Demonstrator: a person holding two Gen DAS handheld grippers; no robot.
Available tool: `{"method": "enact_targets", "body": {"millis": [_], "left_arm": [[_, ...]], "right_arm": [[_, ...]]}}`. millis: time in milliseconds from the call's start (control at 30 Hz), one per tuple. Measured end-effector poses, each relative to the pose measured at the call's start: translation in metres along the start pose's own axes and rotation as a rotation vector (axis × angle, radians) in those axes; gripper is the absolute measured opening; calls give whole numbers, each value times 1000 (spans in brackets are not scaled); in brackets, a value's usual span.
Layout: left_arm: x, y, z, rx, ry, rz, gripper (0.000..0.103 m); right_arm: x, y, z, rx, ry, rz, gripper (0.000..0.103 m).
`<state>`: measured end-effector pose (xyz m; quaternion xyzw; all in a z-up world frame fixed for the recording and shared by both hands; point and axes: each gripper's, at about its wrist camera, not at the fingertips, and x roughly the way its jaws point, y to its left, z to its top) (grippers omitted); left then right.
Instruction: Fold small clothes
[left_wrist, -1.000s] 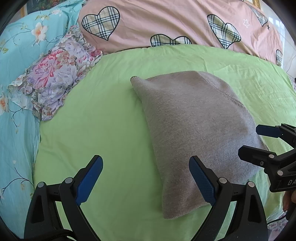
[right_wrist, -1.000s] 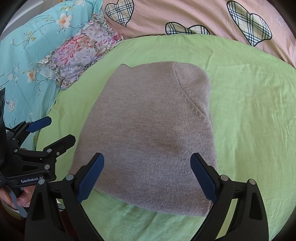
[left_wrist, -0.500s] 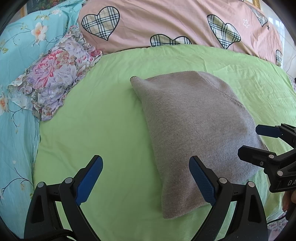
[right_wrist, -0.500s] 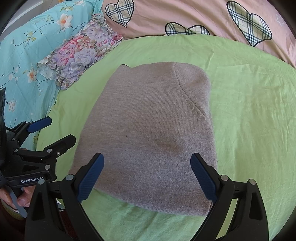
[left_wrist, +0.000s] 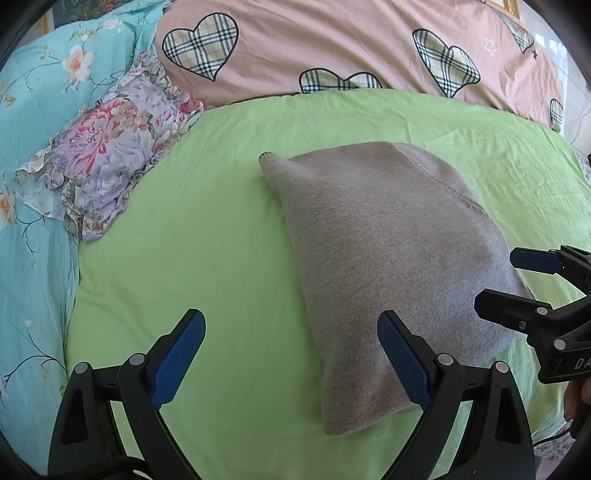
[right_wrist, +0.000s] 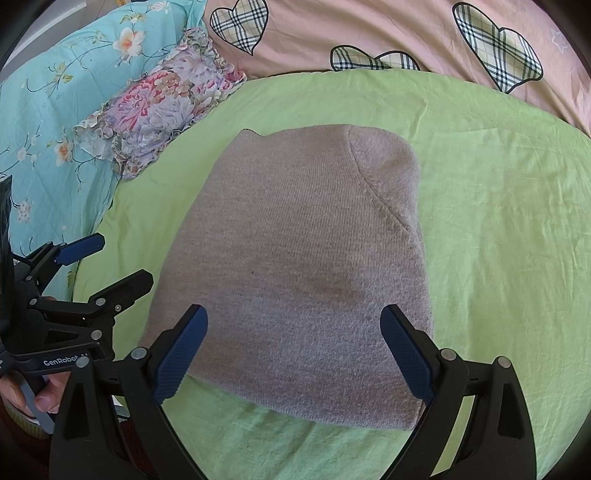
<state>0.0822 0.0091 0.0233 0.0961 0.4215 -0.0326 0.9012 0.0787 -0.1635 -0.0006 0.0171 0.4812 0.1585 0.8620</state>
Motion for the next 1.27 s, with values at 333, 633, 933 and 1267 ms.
{"method": "enact_targets", "body": {"millis": [333,633,933,1267], "left_arm": [[-1,-1,0,-2,0,2,95],[-2,-1,4,1,-3,-11,95],[0,-2,7,9,-9,-16,95],[4,3,12,3,-12,-13,95]], "right_arm": [[-1,0,0,1,-3,0,95],[-4,3,3,10,-12,-5,95],[-1,-7,5,18,-11,-9,95],[-1,-12,7,26,-24,-13,95]]}}
